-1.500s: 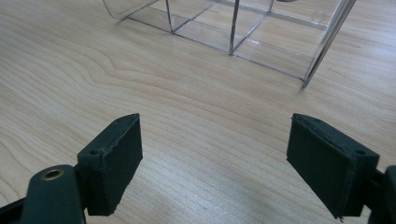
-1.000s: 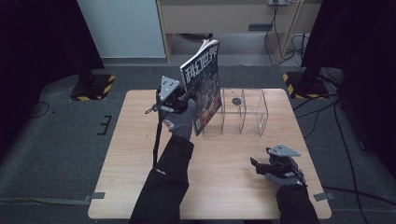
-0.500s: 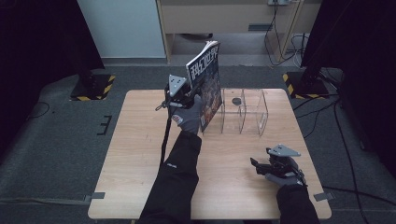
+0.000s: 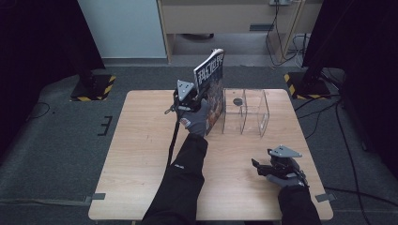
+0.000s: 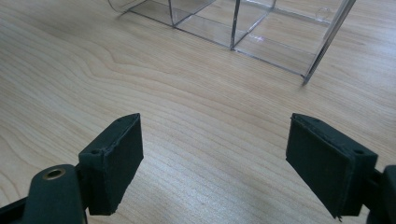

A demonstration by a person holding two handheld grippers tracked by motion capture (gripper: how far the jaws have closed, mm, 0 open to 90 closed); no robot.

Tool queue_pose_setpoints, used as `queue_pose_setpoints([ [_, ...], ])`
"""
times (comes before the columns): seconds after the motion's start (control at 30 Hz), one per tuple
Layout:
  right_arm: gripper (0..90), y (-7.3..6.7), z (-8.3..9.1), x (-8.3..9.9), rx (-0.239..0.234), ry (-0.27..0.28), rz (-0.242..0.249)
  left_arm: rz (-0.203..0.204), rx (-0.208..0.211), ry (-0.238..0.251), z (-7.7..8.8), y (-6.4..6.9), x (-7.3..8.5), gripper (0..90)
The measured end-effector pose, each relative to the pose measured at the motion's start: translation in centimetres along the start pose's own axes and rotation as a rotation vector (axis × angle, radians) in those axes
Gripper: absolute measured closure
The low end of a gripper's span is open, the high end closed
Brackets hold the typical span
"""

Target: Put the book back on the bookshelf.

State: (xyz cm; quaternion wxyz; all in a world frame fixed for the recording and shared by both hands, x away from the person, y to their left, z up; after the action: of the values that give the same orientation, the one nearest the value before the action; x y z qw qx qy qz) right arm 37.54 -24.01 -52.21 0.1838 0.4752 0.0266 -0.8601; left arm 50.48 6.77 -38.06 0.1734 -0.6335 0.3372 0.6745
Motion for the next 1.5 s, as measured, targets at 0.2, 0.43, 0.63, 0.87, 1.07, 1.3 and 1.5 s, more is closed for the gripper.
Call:
queue_pose_setpoints([
  [0.2,19.0,0.1,-0.1,0.1,0.0,-0.007,0.002,-0.005,0.011,-0.004,-0.1,0.1,0.8,82.2],
  [0.43,19.3,0.4,-0.1,0.3,0.002,-0.006,-0.008,0.007,0.015,0.02,0.4,-0.3,1.5,82.1],
  [0.63,19.4,0.2,-0.3,0.4,0.001,-0.014,0.006,0.012,0.008,0.05,1.1,-0.5,1.7,82.2],
  [0.87,19.5,0.3,-0.3,0.4,0.005,-0.015,0.005,-0.015,-0.031,0.09,1.4,-0.3,1.5,82.1],
  [1.07,19.6,0.3,-0.3,0.4,0.007,-0.015,0.007,-0.022,-0.034,0.081,0.8,-0.5,1.6,82.0],
  [1.3,19.7,0.4,-0.2,0.4,0.008,-0.014,0.002,-0.025,-0.023,0.054,-0.1,-0.1,3.1,82.0],
  [1.5,20.0,0.3,-0.2,0.3,0.011,-0.013,0.002,-0.01,-0.016,0.042,0.2,-0.2,4.2,81.5],
])
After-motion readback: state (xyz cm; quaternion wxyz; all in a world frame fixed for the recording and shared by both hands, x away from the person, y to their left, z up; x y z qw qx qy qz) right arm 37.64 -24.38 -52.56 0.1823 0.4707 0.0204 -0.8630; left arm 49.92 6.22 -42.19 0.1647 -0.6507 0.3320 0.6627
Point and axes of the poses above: each handheld gripper's, and its own axes: z roughly backward along the jaws, x roughly out of its underside, y roughly to its right, the point moved 1 cm from there along -z, roughly forward along the jaws, and after that the axes turned 14 degrees about x, right-handed, at the moved point
